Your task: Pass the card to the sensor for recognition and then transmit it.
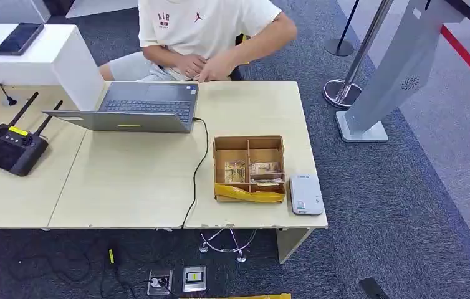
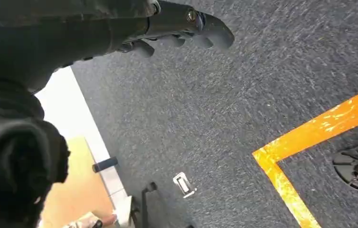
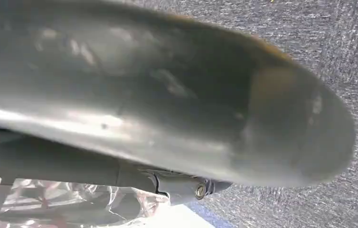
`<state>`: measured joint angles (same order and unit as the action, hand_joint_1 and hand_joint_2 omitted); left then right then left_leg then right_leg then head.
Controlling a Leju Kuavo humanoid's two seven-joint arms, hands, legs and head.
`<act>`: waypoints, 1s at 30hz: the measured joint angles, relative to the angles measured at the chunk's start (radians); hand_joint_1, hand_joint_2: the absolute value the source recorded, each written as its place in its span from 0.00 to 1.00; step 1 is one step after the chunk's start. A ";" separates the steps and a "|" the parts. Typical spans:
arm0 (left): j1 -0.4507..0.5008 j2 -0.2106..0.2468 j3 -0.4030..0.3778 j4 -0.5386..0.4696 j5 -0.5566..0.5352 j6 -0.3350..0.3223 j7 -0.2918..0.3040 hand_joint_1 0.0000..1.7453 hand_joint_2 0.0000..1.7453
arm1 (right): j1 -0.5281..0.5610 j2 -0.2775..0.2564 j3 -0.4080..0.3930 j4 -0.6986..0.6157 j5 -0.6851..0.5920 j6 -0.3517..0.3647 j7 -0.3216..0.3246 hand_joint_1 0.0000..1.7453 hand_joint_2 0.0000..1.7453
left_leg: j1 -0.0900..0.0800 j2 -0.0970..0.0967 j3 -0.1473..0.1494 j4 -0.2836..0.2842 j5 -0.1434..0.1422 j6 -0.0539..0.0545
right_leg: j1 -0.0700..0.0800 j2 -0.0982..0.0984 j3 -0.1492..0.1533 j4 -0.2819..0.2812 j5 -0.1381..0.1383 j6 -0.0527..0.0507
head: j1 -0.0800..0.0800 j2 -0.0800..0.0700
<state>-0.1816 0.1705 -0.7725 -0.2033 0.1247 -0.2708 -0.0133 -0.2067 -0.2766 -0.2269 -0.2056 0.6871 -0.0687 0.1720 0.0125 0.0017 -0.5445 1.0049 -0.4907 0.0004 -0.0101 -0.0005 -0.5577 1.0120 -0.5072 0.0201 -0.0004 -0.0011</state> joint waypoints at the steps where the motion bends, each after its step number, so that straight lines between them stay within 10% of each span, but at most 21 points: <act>1: 0.000 0.000 0.000 0.000 0.002 0.000 -0.004 0.00 0.00 | -0.001 0.000 -0.002 0.000 -0.001 0.000 0.000 0.00 0.00 | 0.000 0.000 0.000 0.000 0.000 0.000 | 0.000 0.000 0.000 0.000 0.000 0.000 | 0.000 0.000; 11: 0.000 -0.007 0.004 -0.002 0.018 0.000 -0.015 0.00 0.00 | -0.002 -0.020 -0.074 0.000 -0.179 -0.017 0.046 0.00 0.00 | 0.000 0.000 0.000 0.000 0.000 0.000 | 0.000 0.000 0.000 0.000 0.000 0.000 | 0.000 0.000; 12: 0.000 -0.006 0.004 -0.002 0.021 0.000 -0.015 0.00 0.00 | -0.001 -0.024 -0.087 0.000 -0.213 -0.024 0.050 0.00 1.00 | 0.000 0.000 0.000 0.000 0.000 0.000 | 0.000 0.000 0.000 0.000 0.000 0.000 | 0.000 0.000; 18: -0.015 -0.008 0.004 -0.004 -0.030 0.000 -0.004 0.00 0.00 | -0.006 -0.043 -0.208 0.000 -0.373 -0.054 0.045 0.00 1.00 | 0.000 0.000 -0.001 0.000 0.000 0.000 | -0.001 0.000 -0.001 0.000 0.001 0.000 | 0.000 0.000; 23: -0.166 -0.116 -0.018 -0.032 -0.171 0.000 0.195 0.00 0.00 | -0.134 -0.039 -0.295 0.000 -0.511 -0.126 0.021 0.00 1.00 | -0.005 -0.002 -0.003 0.000 0.007 0.005 | -0.004 -0.004 -0.002 0.000 0.006 0.004 | 0.000 0.000; 30: -0.199 -0.155 -0.030 -0.050 -0.205 -0.004 0.148 0.00 0.00 | -0.215 -0.089 -0.460 -0.012 -0.759 -0.168 -0.187 0.00 1.00 | -0.007 0.001 -0.004 0.001 0.007 0.006 | -0.007 0.000 -0.002 0.000 0.009 0.006 | -0.001 0.000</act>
<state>-0.3809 0.0160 -0.8026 -0.2533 -0.0805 -0.2750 0.1351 -0.4215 -0.3654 -0.6870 -0.2178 -0.0716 -0.2368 -0.0146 0.0051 0.0031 -0.5483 1.0056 -0.4840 0.0060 -0.0175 -0.0002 -0.5602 1.0120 -0.4987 0.0259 -0.0015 -0.0011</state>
